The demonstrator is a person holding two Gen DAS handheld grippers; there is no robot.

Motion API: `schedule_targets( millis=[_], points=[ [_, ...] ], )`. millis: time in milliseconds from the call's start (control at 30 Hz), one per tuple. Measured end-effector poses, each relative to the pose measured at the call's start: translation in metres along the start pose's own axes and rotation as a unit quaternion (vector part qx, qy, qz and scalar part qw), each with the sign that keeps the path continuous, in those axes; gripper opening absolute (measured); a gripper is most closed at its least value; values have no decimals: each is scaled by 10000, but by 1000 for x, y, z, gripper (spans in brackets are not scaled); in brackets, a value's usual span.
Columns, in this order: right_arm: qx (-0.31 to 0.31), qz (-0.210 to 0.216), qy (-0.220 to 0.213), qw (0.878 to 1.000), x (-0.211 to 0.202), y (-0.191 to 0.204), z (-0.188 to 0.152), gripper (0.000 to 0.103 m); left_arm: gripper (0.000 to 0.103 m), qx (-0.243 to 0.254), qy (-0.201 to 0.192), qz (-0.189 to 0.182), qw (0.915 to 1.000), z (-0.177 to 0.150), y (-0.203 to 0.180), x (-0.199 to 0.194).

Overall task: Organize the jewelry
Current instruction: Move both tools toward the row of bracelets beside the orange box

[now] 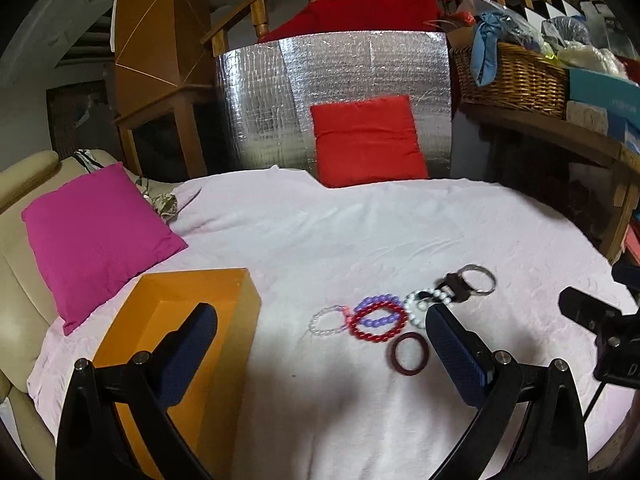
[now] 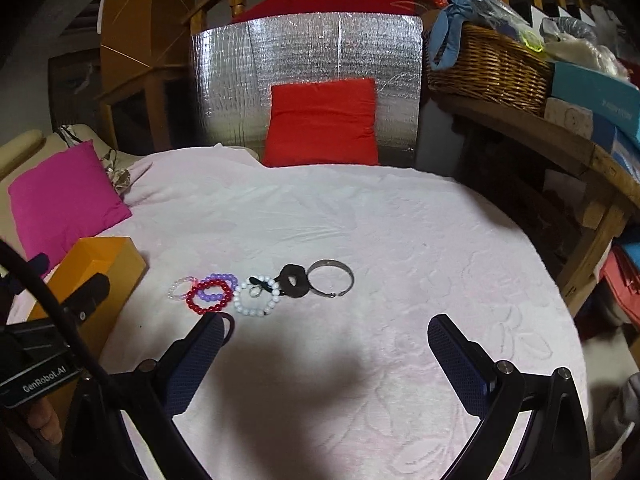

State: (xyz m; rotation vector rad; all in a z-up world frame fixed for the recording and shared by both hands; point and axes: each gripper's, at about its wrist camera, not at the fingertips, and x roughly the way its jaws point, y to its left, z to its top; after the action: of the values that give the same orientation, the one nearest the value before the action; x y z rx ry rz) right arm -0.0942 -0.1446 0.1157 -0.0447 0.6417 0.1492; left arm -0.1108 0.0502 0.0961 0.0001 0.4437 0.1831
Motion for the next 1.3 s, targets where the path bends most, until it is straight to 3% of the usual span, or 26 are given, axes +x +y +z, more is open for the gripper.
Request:
schedule_targets(
  millis=[267, 467, 1133, 1300],
  points=[
    [21, 20, 170, 9999, 12, 11, 1, 103, 103, 167, 156, 231, 9995, 7, 7, 4],
    [-6, 88, 186, 9998, 15, 16, 1, 103, 103, -77, 275, 168, 9995, 7, 15, 8],
    [292, 291, 356, 9985, 27, 2, 3, 103, 103, 173, 529, 314, 9980, 3, 3, 23],
    [544, 517, 549, 9957, 44, -14, 5, 103, 103, 118, 1087, 139, 9939, -6, 11, 46]
  ],
)
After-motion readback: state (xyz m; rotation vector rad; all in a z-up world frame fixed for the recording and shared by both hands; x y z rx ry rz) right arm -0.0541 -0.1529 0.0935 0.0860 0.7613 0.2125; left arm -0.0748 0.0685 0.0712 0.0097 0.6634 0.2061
